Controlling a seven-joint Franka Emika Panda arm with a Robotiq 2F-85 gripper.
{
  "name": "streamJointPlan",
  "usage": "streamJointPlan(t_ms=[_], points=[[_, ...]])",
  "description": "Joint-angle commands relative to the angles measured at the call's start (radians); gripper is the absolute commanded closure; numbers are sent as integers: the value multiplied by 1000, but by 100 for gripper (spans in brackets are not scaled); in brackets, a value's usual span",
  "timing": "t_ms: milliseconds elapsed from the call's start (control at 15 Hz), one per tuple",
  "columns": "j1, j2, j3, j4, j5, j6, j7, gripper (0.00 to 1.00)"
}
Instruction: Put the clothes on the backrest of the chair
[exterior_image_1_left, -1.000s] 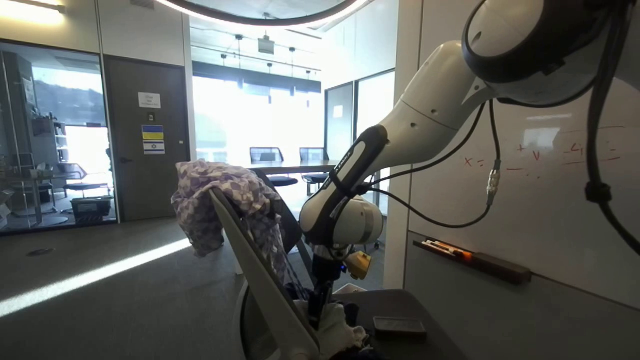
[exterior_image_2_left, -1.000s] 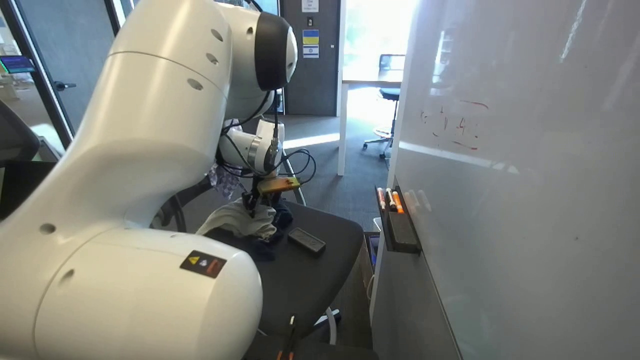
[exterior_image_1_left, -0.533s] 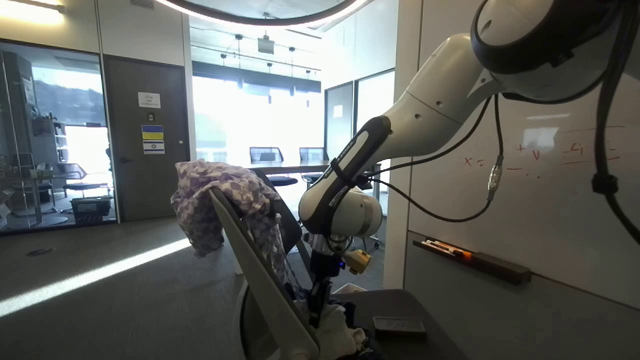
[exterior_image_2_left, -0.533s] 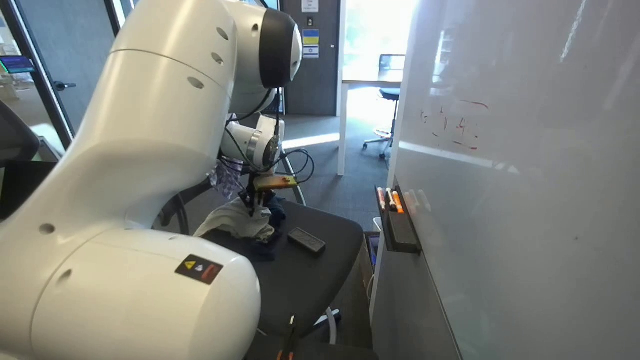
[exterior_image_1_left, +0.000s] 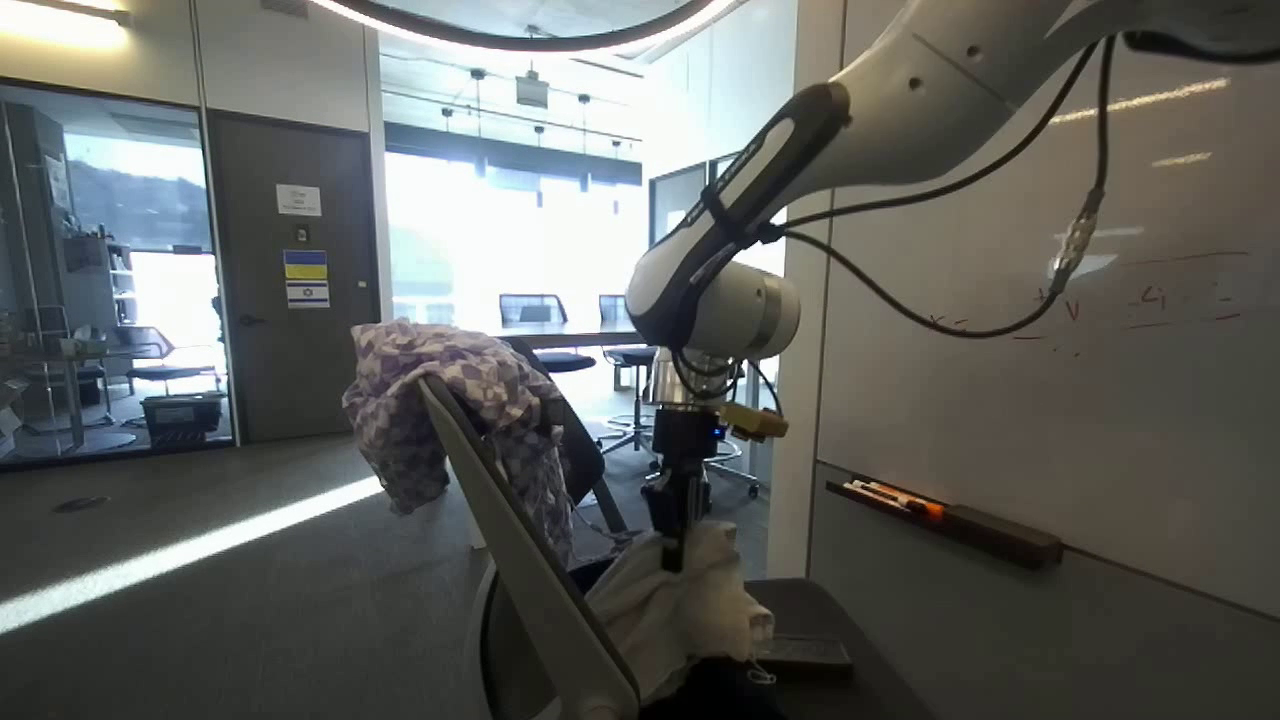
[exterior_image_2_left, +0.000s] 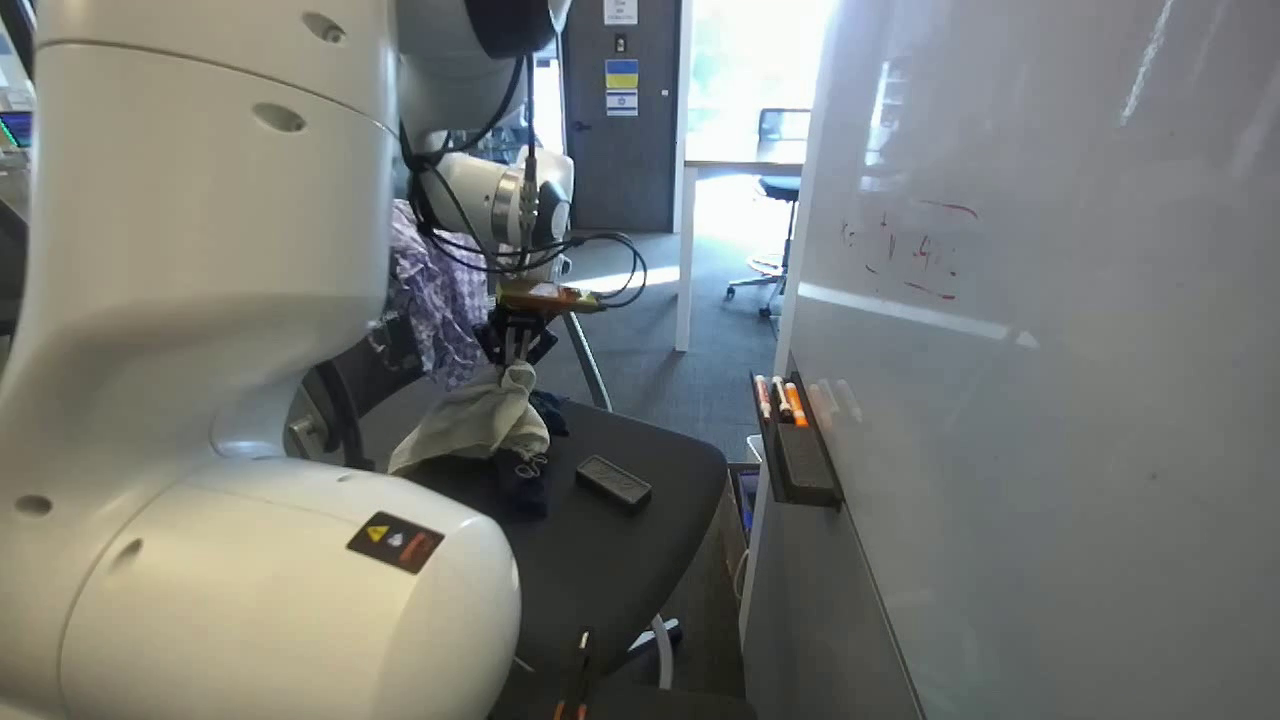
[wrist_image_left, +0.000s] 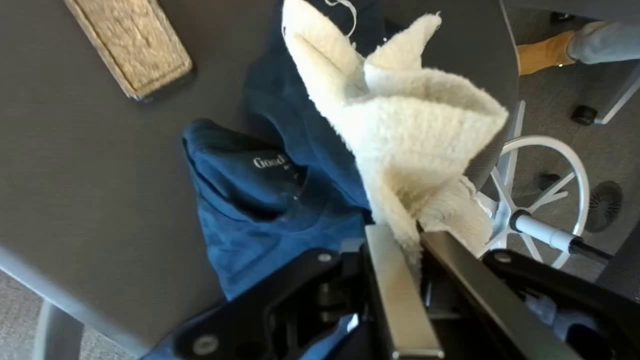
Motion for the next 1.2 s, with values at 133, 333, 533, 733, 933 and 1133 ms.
streamJointPlan(t_ms=[133, 333, 533, 733, 933, 1133], points=[[23, -330, -82, -126, -31, -154, 147, 97], [29, -471, -121, -140, -41, -190, 223, 97], [35, -596, -149, -125, -86, -240, 299, 97], [47, -692, -149, -81, -158, -267, 340, 97], [72, -712, -127, -6, -216, -265, 360, 97], [110, -693, -93, 109, -283, -274, 370, 96]])
